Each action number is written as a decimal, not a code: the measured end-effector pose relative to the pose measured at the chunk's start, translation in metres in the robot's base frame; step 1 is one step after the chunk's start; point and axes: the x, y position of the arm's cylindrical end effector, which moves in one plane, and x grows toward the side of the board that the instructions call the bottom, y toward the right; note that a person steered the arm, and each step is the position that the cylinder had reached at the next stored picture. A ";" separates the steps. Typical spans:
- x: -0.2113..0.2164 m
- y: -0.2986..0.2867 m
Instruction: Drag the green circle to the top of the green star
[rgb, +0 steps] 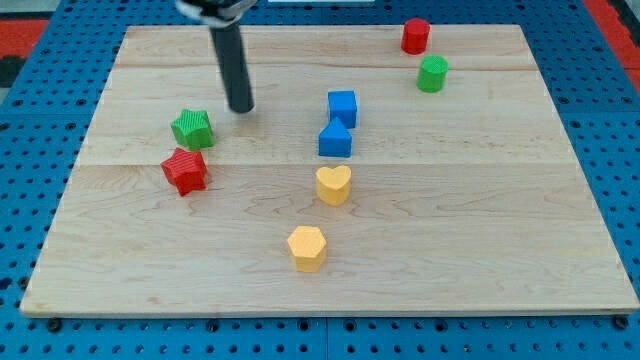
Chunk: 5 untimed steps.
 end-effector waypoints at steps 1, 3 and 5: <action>-0.066 0.072; 0.014 0.171; -0.005 0.290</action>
